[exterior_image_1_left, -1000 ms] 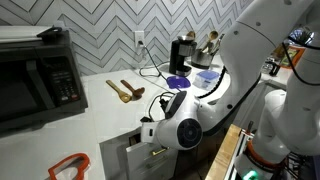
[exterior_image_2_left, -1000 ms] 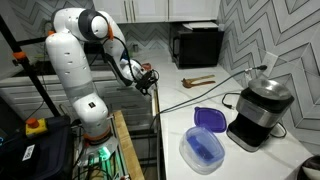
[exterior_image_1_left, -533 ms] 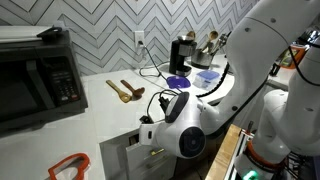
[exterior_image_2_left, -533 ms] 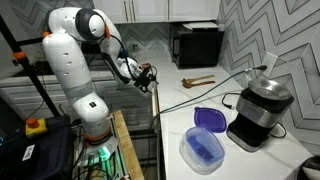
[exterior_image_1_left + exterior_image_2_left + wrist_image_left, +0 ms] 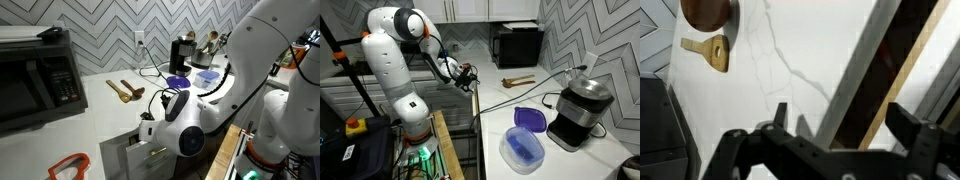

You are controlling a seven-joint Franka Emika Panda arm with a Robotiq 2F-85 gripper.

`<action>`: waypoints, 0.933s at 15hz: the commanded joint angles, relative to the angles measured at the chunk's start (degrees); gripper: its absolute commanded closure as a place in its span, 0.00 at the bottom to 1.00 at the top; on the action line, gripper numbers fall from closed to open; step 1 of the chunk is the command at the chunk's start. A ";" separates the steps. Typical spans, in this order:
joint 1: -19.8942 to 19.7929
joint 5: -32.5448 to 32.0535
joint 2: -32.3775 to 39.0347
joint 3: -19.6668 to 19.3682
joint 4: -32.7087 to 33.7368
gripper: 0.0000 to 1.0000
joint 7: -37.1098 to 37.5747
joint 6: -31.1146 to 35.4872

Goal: Put the spoons in the open drawer

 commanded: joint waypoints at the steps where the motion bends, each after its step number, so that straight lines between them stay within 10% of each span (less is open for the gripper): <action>1: 0.67 1.80 -4.62 0.28 -1.45 0.00 1.28 1.94; 14: 2.06 55.44 -22.14 -5.89 -4.35 0.00 -14.23 10.32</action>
